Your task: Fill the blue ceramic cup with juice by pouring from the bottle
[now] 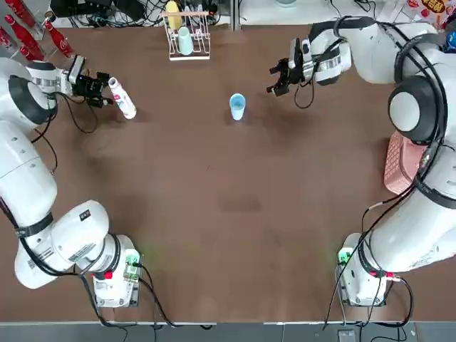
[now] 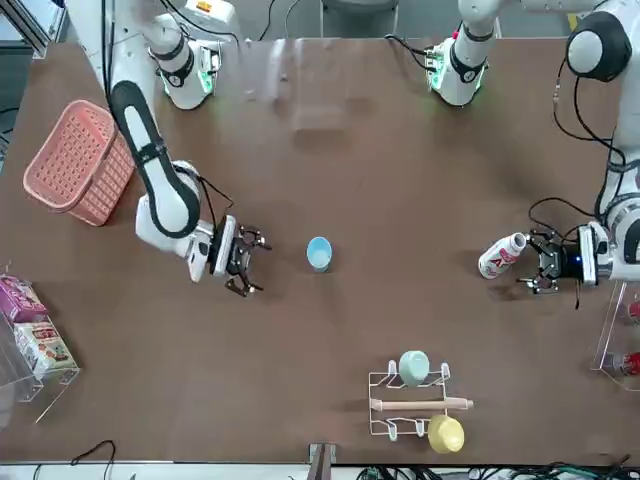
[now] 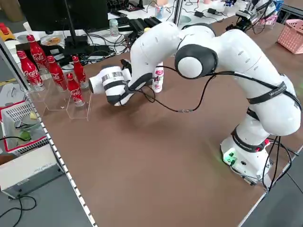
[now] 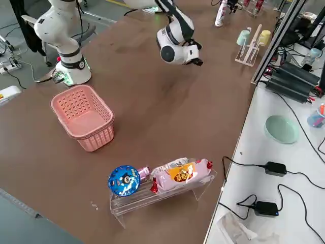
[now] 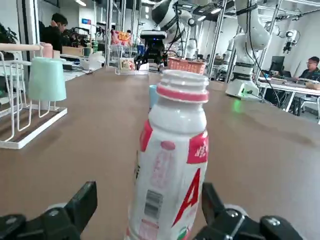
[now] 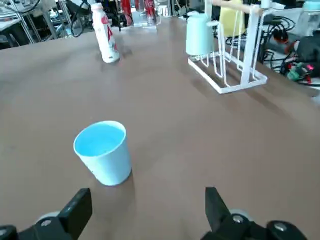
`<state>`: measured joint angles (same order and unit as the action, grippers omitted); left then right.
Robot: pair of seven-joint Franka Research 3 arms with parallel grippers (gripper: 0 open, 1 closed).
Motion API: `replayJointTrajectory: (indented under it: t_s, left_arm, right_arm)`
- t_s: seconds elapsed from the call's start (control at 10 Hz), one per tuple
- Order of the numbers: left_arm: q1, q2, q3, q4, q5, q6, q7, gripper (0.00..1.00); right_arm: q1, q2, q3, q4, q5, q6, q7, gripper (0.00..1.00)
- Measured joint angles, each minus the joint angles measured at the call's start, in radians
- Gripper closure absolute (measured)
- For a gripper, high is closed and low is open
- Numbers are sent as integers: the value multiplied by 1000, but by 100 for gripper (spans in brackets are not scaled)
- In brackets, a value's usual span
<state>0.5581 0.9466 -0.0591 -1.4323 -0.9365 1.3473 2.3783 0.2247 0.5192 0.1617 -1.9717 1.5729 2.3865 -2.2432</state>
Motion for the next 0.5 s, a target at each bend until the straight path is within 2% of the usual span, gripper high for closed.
replayJointTrajectory:
  t_s: [0.5]
  left_arm:
    - [-13,2,-43,-60,0,-1,32,4]
  right_arm:
    - [89,66,1,-1,85,83,-40,0]
